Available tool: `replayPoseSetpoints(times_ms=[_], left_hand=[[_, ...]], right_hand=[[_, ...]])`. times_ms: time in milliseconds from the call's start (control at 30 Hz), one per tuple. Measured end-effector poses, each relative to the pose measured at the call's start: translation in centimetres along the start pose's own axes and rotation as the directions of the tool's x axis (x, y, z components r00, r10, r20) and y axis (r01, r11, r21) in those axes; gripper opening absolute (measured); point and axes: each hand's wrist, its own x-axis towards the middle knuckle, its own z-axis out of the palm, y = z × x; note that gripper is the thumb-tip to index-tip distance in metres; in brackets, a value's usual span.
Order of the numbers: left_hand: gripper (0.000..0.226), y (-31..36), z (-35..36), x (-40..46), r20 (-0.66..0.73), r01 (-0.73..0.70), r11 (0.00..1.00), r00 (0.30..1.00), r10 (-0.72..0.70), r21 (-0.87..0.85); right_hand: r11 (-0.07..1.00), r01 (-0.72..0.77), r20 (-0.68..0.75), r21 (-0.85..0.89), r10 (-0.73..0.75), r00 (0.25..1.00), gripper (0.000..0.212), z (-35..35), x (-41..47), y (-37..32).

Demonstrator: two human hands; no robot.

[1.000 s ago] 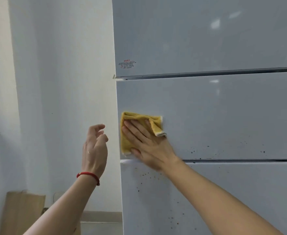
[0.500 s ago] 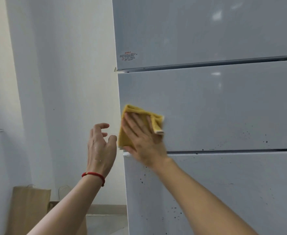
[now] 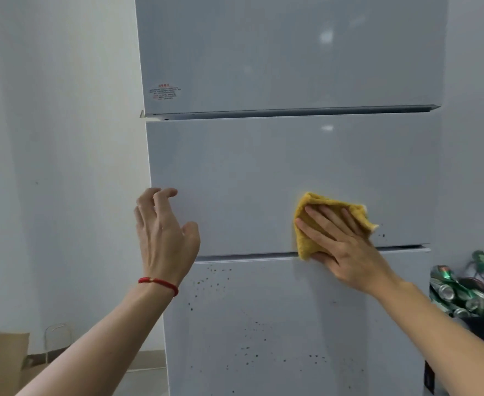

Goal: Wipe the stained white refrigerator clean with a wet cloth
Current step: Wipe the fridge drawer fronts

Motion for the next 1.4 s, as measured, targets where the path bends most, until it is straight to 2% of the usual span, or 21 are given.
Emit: replayPoseSetpoints(times_ms=[133,200,300,367,467,567,667,767,833,900,933,967,1067,1100,1167,1233,1300,1400], left_hand=[[0.059,1.4,1.0,-0.3,0.060,-0.110,0.994,0.992,0.109,0.017],[0.058,2.7,2.0,-0.5,0.094,-0.156,0.988,0.983,0.155,0.005],[0.055,4.8,4.1,-0.8,0.143,-0.227,0.974,0.963,0.228,-0.023],[0.052,6.5,5.5,-1.0,0.157,-0.246,0.968,0.955,0.252,-0.055],[0.052,8.5,7.0,-1.6,0.181,-0.313,0.948,0.931,0.318,-0.056],[0.057,8.6,7.4,-1.9,0.207,-0.347,0.937,0.915,0.347,-0.037],[0.059,7.9,7.4,-1.8,0.220,-0.349,0.937,0.913,0.344,-0.018],[0.057,8.1,7.5,-1.8,0.227,-0.329,0.943,0.917,0.330,-0.042],[0.056,8.6,7.3,-1.8,0.225,-0.321,0.944,0.917,0.329,-0.074],[0.056,9.0,7.2,-1.8,0.215,-0.326,0.941,0.916,0.337,-0.085],[0.056,9.2,7.2,-1.8,0.216,-0.332,0.939,0.914,0.343,-0.086],[0.056,9.4,7.1,-1.8,0.213,-0.334,0.938,0.914,0.346,-0.091],[0.055,10.0,6.9,-1.5,0.216,-0.326,0.938,0.913,0.345,-0.120],[0.055,10.0,6.9,-1.5,0.222,-0.327,0.937,0.911,0.347,-0.124],[0.056,9.9,6.4,-1.4,0.222,-0.341,0.933,0.907,0.358,-0.113],[0.057,9.0,5.7,-0.8,0.220,-0.347,0.934,0.908,0.358,-0.087],[0.053,7.4,4.8,-0.4,0.219,-0.328,0.943,0.918,0.331,-0.051],[0.048,5.1,3.4,0.0,0.220,-0.311,0.950,0.927,0.304,-0.002]], right_hand=[[0.993,-0.117,-0.025,0.016,0.117,0.993,0.075,0.2,-0.3,-0.5],[0.997,-0.083,-0.066,0.008,0.083,0.994,0.080,1.1,2.0,-3.5],[0.997,-0.019,-0.081,0.068,0.024,0.996,0.101,2.1,6.0,-7.9],[0.994,0.026,-0.099,0.110,-0.015,0.995,0.095,2.0,6.7,-8.2],[0.992,0.044,-0.072,0.119,-0.036,0.997,0.081,0.6,3.6,-4.3],[0.968,-0.169,-0.073,0.185,0.185,0.980,0.081,-0.3,-2.9,2.8],[0.857,-0.466,0.008,0.221,0.476,0.879,0.088,-2.3,-8.3,9.8],[0.729,-0.617,0.081,0.297,0.624,0.777,0.101,-2.5,-9.7,11.1],[0.622,-0.678,0.035,0.392,0.727,0.686,0.090,-1.6,-8.5,9.1],[0.561,-0.748,-0.022,0.353,0.805,0.593,0.075,-0.3,-5.6,6.1],[0.575,-0.756,-0.047,0.312,0.804,0.592,0.071,0.2,-3.7,4.0],[0.628,-0.728,-0.065,0.276,0.768,0.637,0.071,0.7,-1.5,1.4],[0.855,-0.484,-0.026,0.185,0.496,0.868,0.074,2.4,3.7,-7.2],[0.906,-0.393,0.001,0.156,0.398,0.917,0.078,2.7,4.1,-9.0],[0.956,-0.271,0.000,0.115,0.273,0.962,0.091,2.7,3.1,-7.8],[0.960,-0.260,-0.025,0.104,0.264,0.964,0.096,2.1,0.7,-3.1],[0.907,-0.413,-0.071,0.081,0.419,0.905,0.095,1.3,-2.4,2.3],[0.656,-0.746,-0.054,0.116,0.754,0.655,0.097,-0.3,-5.3,7.5]])
